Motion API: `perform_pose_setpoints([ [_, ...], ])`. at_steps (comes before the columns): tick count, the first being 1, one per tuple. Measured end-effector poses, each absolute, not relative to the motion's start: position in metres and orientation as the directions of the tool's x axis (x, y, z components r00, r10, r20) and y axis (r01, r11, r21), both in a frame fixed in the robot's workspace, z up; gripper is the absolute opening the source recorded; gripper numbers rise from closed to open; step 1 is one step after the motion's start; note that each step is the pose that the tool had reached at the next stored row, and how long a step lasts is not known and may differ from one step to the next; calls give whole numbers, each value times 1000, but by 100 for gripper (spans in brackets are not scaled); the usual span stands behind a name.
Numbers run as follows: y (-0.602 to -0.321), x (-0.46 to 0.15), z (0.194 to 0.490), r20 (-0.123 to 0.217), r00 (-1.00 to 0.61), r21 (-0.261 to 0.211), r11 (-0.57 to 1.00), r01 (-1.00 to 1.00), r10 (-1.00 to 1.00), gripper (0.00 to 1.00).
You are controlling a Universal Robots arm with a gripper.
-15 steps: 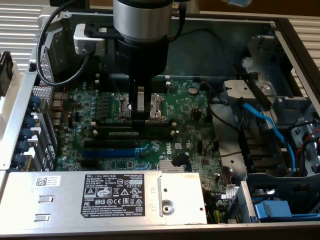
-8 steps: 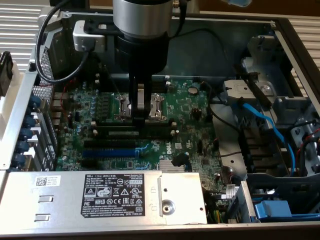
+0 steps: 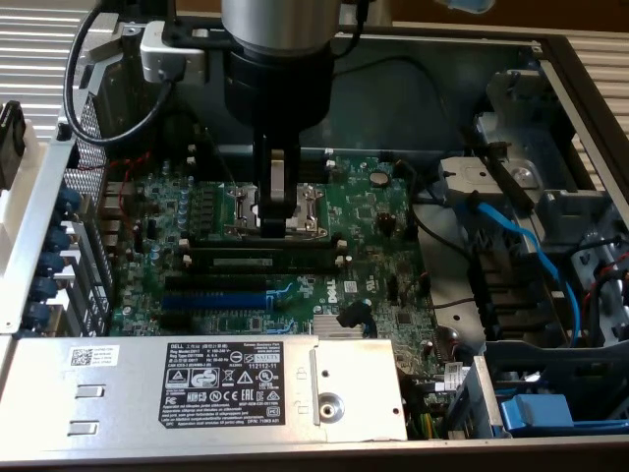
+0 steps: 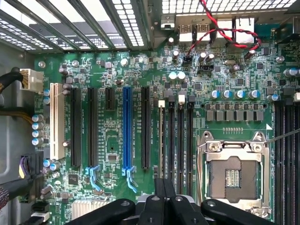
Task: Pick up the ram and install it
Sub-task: 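Press down the ram until it locks into place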
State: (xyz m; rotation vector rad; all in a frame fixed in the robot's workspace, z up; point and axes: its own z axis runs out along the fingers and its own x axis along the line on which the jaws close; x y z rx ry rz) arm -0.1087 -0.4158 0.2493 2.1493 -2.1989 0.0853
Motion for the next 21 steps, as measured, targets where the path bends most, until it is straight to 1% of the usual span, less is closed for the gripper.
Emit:
perform_pose_setpoints([
  [11, -416, -109, 250, 86, -25, 6, 26, -1000, -996, 10],
  [21, -416, -109, 250, 86, -177, 6, 178, -984, -981, 10],
])
